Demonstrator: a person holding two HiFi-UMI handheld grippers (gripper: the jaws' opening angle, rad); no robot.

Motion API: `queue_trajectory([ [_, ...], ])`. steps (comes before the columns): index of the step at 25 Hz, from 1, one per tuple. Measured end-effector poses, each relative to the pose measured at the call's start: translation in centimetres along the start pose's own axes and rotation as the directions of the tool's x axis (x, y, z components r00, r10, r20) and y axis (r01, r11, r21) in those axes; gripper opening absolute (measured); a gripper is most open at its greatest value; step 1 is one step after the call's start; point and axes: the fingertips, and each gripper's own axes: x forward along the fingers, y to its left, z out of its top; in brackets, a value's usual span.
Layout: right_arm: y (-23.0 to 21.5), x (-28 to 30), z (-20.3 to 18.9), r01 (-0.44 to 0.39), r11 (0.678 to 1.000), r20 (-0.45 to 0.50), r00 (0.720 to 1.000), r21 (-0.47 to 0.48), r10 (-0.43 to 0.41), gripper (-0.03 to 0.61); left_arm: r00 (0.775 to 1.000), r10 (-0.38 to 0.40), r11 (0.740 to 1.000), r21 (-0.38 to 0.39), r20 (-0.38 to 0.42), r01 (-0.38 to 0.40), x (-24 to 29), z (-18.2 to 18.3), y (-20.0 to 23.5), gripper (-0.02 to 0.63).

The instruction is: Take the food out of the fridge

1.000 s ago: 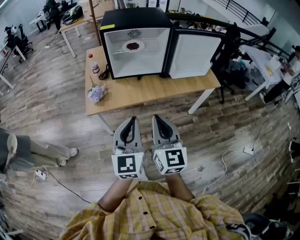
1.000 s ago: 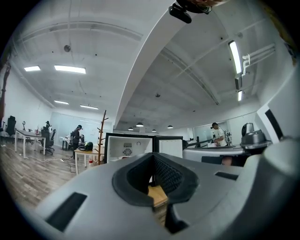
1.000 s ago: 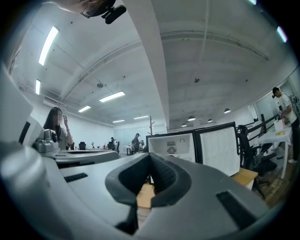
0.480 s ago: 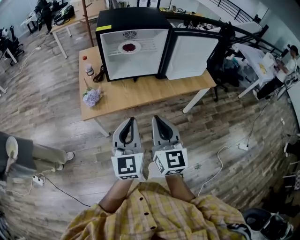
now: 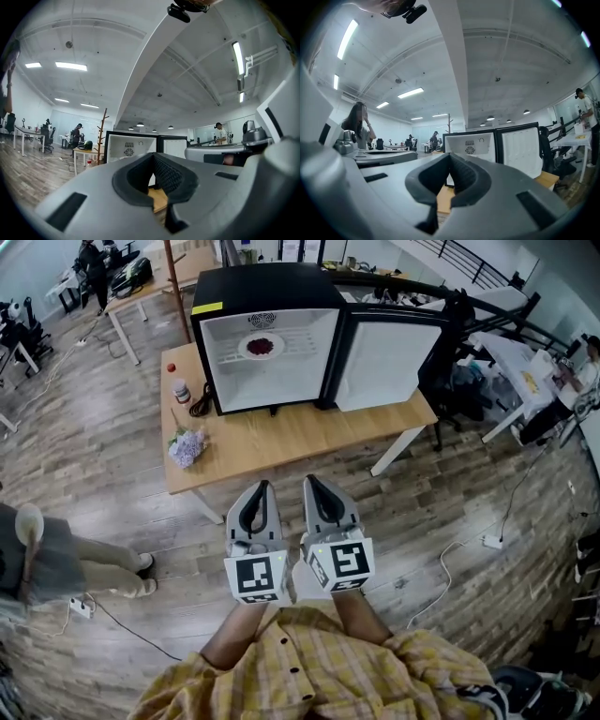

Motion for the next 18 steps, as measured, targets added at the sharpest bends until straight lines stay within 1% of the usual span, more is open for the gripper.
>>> queue_trajectory([
  [8, -2.0, 3.9, 0.0, -0.025, 1.000, -0.004, 1.000, 0.001, 0.025, 0.006, 1.000, 0.026, 1.000, -0.011, -0.010, -0.026, 4.2, -0.3, 1.1, 0.008],
  [15, -4.8, 7.5, 0.2, -0.039, 0.999, 0.001, 0.999, 0.003, 0.039, 0.006, 0.999, 0.032, 0.999, 0.014, 0.000, -0.032, 8.7, -0.1, 1.4, 0.008],
  [18, -6.0, 9.1, 0.5, -0.047, 0.999, 0.004, 0.999, 0.003, 0.047, 0.006, 0.999, 0.046, 0.999, 0.001, -0.007, -0.046, 10.7, -0.2, 1.8, 0.008],
])
